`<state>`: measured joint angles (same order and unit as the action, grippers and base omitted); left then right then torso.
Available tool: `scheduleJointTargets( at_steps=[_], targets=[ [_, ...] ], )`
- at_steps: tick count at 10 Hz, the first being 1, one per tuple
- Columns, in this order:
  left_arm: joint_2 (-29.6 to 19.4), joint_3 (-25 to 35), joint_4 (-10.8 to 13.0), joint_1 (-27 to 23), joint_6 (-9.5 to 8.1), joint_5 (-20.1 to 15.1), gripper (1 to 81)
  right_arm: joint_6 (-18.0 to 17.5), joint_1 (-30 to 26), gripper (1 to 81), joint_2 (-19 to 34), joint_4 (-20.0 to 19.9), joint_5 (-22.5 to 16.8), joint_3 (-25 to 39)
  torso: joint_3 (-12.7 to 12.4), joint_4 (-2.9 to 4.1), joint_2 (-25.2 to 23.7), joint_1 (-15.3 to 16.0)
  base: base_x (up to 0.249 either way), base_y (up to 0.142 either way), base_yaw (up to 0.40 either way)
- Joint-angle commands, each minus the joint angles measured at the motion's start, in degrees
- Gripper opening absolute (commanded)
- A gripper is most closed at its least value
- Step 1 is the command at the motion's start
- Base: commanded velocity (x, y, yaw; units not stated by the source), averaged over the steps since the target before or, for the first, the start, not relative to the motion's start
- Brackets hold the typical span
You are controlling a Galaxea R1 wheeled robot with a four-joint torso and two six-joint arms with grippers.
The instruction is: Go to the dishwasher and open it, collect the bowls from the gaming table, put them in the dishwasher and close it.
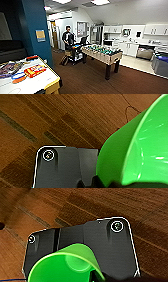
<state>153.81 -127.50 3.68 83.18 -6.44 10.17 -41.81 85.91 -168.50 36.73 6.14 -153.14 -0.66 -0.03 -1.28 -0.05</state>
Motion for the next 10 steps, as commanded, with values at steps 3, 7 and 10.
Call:
scheduleJointTargets(
  at_steps=[3, 7, 10],
  targets=[
    [-1.1, 0.6, 1.0, -4.1, -0.24, -1.9, 1.0, 0.0, -3.4, 1.0, 0.6, 0.5, -1.7, 0.0, 0.0, 0.00, 0.0, 0.1, 0.000, 0.000, -0.357],
    [-1.1, 0.6, 1.0, -4.3, -0.24, -2.0, 1.0, 0.0, -3.4, 1.0, 0.7, 0.6, -1.6, 0.0, 0.0, 0.00, 0.0, 0.1, 0.000, 0.000, -0.357],
    [-1.1, 0.6, 0.9, -4.4, -0.24, -2.1, 1.0, 0.0, -3.5, 1.0, 0.7, 0.6, -1.7, -0.1, 0.0, 0.00, 0.0, 0.1, 0.000, 0.000, -0.357]
  ],
)
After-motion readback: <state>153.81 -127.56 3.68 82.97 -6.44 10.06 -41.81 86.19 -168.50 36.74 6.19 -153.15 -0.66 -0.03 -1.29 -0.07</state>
